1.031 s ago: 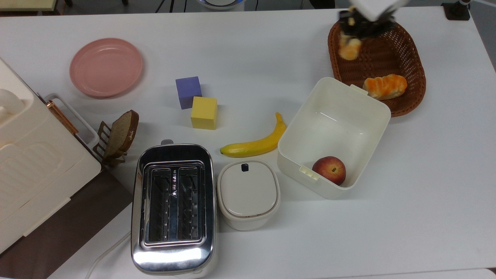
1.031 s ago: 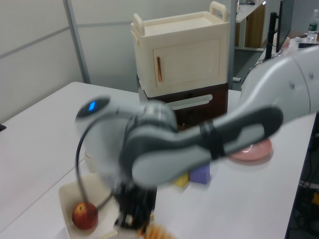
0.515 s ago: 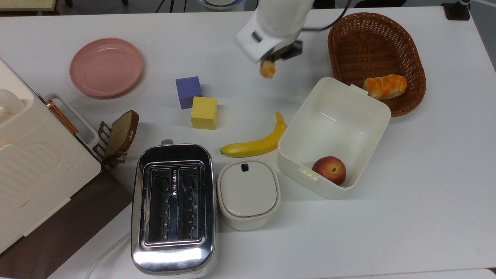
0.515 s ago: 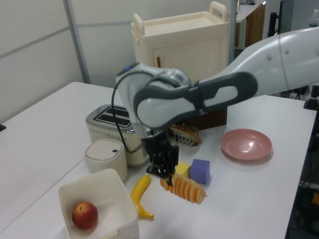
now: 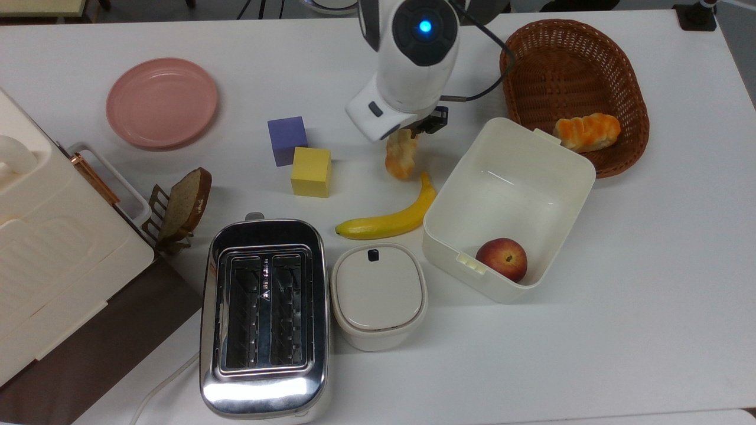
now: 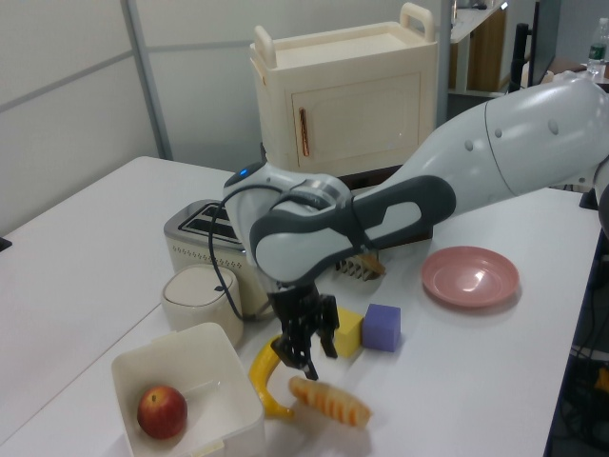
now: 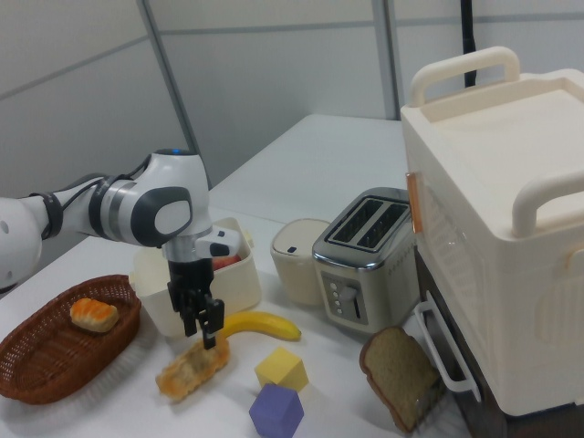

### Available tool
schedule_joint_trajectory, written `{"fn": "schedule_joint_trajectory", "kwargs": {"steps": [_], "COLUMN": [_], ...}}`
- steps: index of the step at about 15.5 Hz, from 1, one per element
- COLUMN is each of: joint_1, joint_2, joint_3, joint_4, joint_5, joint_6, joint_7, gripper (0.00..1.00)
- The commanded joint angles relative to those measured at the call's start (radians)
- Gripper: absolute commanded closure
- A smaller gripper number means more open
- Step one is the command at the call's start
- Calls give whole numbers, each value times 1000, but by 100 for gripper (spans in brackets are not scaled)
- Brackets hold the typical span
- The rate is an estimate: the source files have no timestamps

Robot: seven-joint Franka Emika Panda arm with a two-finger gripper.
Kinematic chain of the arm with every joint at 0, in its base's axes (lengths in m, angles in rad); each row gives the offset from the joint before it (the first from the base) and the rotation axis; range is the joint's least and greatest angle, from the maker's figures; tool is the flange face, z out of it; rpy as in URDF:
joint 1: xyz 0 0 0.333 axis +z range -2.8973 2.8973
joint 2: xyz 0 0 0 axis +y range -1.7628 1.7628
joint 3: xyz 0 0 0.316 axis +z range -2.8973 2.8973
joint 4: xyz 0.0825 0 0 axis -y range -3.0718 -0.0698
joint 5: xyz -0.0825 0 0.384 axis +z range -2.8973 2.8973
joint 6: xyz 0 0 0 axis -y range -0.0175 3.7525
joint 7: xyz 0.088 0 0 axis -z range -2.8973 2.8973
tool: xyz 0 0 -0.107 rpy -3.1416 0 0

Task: Put the bread on the table
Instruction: 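Carry the bread roll out and lower it onto the table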

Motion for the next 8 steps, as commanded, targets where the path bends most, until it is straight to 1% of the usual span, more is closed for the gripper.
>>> {"fn": "schedule_joint_trajectory", "kwargs": {"steps": [1, 4, 6, 8], "joint_1": [-83, -189, -254, -300], "joint_2": [-70, -131, -159, -208], "joint_3": [7, 5, 2, 5], "joint_4": [4, 3, 16, 26], "joint_5": [-1, -3, -3, -4], "joint_6": [-6, -14, -52, -77], "joint_7": [-96, -268, -383, -416], "gripper": [0, 0, 0, 0]}}
